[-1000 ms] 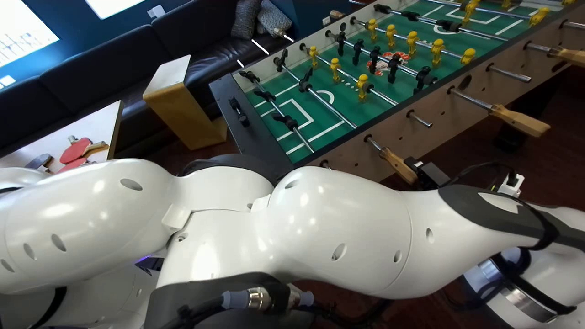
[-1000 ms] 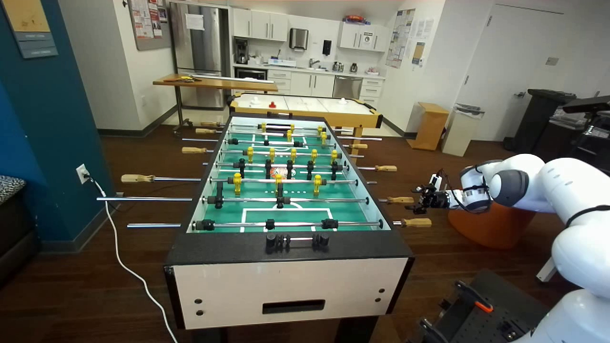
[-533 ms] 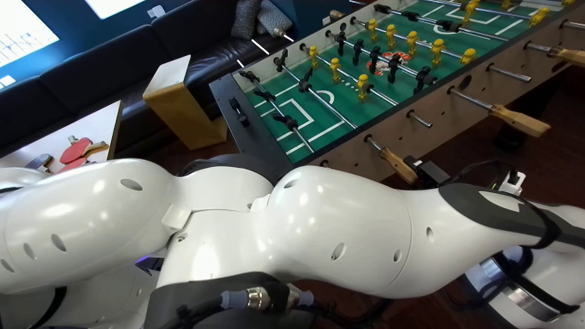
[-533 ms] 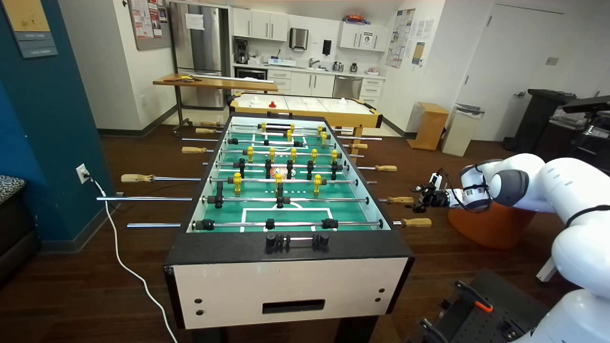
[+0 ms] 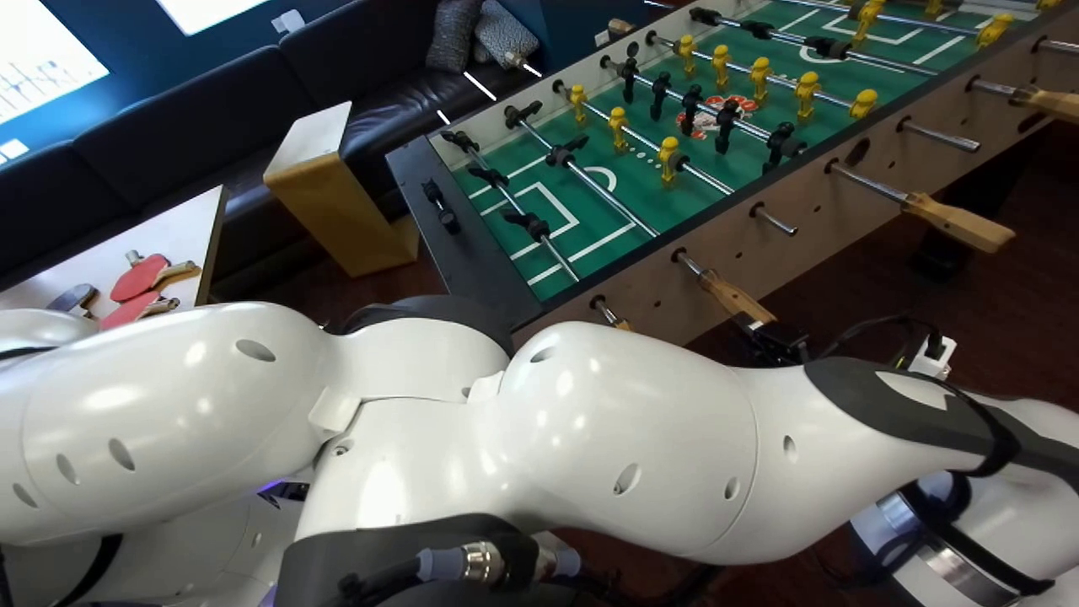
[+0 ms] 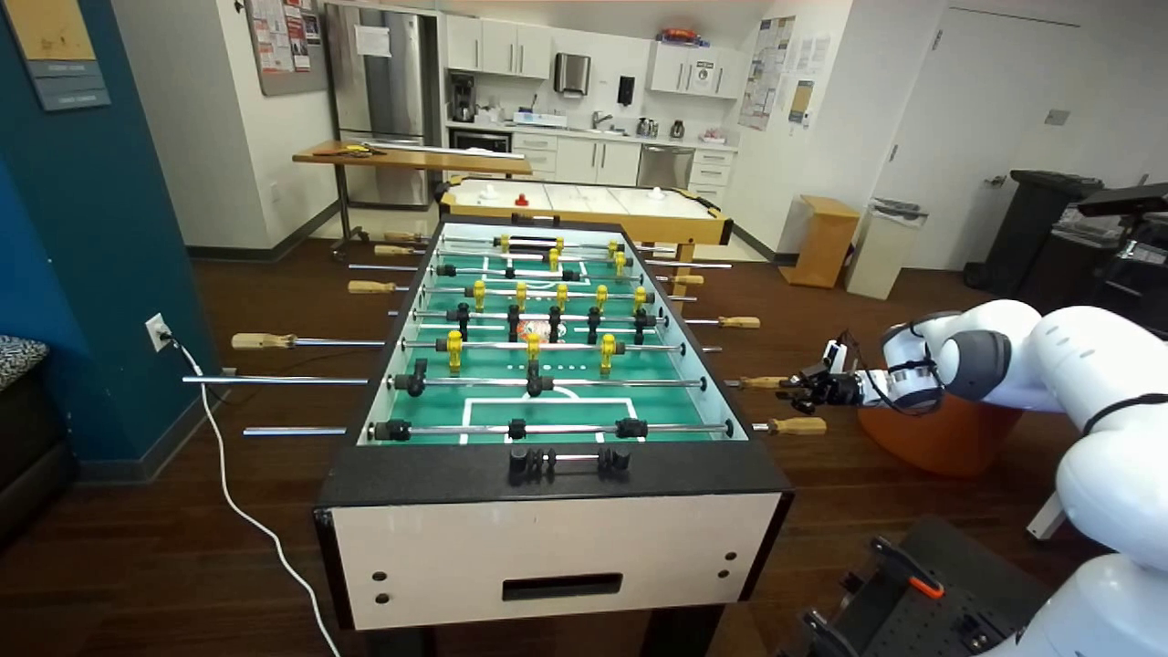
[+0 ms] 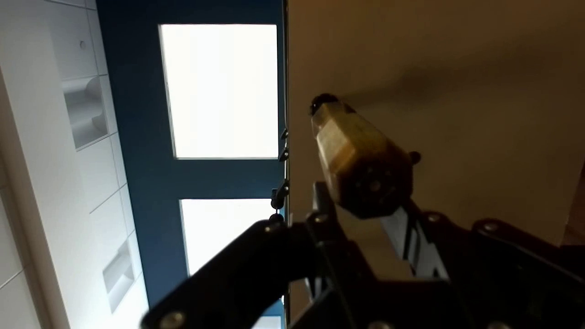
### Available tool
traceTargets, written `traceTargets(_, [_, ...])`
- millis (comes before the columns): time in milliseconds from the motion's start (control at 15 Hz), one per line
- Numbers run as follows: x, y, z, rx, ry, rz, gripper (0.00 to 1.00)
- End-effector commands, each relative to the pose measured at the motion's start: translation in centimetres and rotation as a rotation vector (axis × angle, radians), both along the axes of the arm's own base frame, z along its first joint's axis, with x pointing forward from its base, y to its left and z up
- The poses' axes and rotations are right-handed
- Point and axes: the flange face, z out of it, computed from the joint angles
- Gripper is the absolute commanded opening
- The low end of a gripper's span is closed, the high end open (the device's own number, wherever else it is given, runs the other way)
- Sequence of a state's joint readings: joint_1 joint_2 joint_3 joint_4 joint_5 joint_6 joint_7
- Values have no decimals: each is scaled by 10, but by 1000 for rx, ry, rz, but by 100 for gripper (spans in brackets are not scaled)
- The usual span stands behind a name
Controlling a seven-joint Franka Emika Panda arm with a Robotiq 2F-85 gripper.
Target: Turn the second rod from you anti clockwise
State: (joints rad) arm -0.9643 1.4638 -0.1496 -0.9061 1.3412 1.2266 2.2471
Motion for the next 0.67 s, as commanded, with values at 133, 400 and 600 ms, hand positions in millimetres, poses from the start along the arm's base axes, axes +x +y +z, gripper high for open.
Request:
traceTargets(133, [5, -5, 14, 6, -27, 0, 55])
traceTargets(400, [7, -9, 19, 22, -16, -37, 82])
traceTargets(600, [9, -11, 23, 24, -32, -51, 100])
